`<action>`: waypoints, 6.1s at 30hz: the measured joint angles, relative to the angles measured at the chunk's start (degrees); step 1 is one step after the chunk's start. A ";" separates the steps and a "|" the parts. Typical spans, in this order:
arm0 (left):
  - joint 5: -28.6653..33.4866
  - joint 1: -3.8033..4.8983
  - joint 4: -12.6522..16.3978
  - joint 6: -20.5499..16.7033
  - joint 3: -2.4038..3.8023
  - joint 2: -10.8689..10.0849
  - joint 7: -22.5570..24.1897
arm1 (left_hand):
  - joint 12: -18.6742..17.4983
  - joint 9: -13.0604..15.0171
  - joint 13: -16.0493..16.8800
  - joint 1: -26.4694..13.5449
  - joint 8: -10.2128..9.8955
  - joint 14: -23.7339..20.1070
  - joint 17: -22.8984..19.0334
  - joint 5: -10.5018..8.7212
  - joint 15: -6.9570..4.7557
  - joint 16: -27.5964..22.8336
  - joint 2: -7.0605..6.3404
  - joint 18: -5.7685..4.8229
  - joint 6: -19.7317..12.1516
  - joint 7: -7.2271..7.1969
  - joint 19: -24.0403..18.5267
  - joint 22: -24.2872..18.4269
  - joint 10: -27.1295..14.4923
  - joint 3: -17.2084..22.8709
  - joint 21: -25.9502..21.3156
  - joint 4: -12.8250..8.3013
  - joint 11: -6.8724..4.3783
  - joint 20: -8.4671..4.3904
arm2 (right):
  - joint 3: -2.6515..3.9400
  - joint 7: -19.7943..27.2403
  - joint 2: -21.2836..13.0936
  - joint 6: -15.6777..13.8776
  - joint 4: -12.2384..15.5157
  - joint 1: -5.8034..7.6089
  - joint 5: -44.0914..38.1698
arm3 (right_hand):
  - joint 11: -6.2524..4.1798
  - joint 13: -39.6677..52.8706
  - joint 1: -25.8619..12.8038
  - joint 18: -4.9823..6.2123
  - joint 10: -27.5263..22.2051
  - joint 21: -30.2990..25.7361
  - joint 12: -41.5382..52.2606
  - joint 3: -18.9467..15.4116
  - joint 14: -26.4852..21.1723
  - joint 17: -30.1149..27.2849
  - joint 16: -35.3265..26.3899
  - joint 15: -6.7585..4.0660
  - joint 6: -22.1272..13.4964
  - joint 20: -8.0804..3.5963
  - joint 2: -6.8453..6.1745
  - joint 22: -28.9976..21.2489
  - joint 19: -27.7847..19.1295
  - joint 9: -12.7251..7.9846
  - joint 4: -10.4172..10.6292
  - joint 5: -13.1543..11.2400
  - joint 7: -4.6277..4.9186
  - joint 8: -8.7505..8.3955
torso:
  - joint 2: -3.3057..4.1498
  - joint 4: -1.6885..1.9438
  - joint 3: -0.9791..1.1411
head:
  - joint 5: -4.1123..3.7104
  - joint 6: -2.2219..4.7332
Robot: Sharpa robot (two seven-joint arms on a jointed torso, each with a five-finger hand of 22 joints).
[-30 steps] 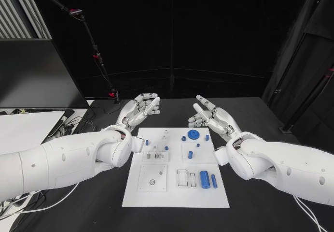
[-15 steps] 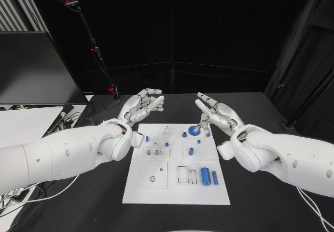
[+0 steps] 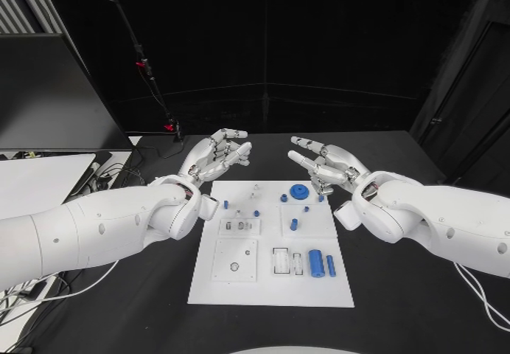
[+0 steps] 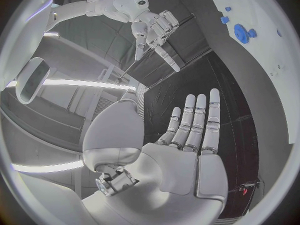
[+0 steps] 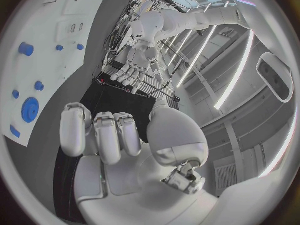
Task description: Assemble the parts on the task board
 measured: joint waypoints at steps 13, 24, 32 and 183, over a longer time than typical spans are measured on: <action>-0.52 0.54 3.12 -0.16 0.01 -2.83 0.01 | 0.00 -0.22 0.00 0.46 0.23 0.00 0.00 0.00 0.00 -0.25 0.92 0.00 0.38 0.03 0.00 0.00 0.07 0.00 0.00 0.00 0.07 0.00 | -0.01 -2.34 2.72 0.78 -5.79 1.00 -8.67 | 1.54 -45.51 10.83 -0.88 -42.59 -0.39 -44.07 0.52 -0.01 -0.01 -2.26 0.43 31.96 0.67 -0.18 0.06 -1.97 5.32 -0.72 4.59 2.89 11.11 | 2.41 0.96 0.23 | -0.43 -0.28; -0.60 1.29 5.21 0.04 -0.01 -4.96 0.01 | -3.34 -0.51 -0.23 0.63 0.12 -1.90 -0.23 0.00 0.80 -2.48 0.88 -0.01 6.67 0.51 -0.34 -0.35 -3.24 0.00 0.22 0.00 0.93 0.31 | 0.03 -4.32 4.60 0.57 -8.69 1.48 -21.02 | 1.64 -60.16 23.86 -0.87 -42.54 -0.80 -57.41 5.40 -0.15 -0.02 -3.00 0.29 39.47 0.31 -1.85 0.02 0.32 5.37 -6.38 0.03 3.18 12.17 | 4.47 1.83 0.32 | -0.87 -1.25; -0.62 1.63 6.22 0.59 -0.01 -5.97 0.01 | -3.73 -0.51 -0.23 0.79 -0.88 -3.28 -0.36 0.00 1.01 -2.76 0.72 0.00 9.08 0.75 -1.26 -0.62 -4.06 0.00 -0.18 0.00 1.10 0.20 | 0.07 -7.58 6.57 0.12 -10.30 1.51 -32.72 | 1.67 -66.40 29.72 -0.86 -40.87 -1.68 -62.20 8.74 -0.03 -0.02 -3.47 0.17 40.18 0.10 -2.73 -0.19 1.57 4.24 -7.92 -2.57 3.07 9.70 | 5.62 2.01 0.15 | -1.37 -1.72; -0.74 2.05 4.39 3.15 0.00 -4.64 0.02 | -4.20 -0.58 -0.21 2.11 -4.44 -4.95 -0.54 0.46 1.40 -2.98 3.47 -0.01 9.82 0.81 -2.88 -1.45 -5.38 0.16 -1.16 -0.16 1.21 0.20 | 1.70 -19.19 13.82 -3.06 -16.55 1.12 -64.70 | -2.55 -71.55 40.14 -0.84 -17.29 -0.24 -81.72 17.54 0.00 -0.06 -4.38 -3.89 51.67 -4.01 -5.81 0.06 4.78 2.58 -0.16 -2.95 -1.03 5.52 | 5.62 2.51 -0.43 | -1.52 -3.27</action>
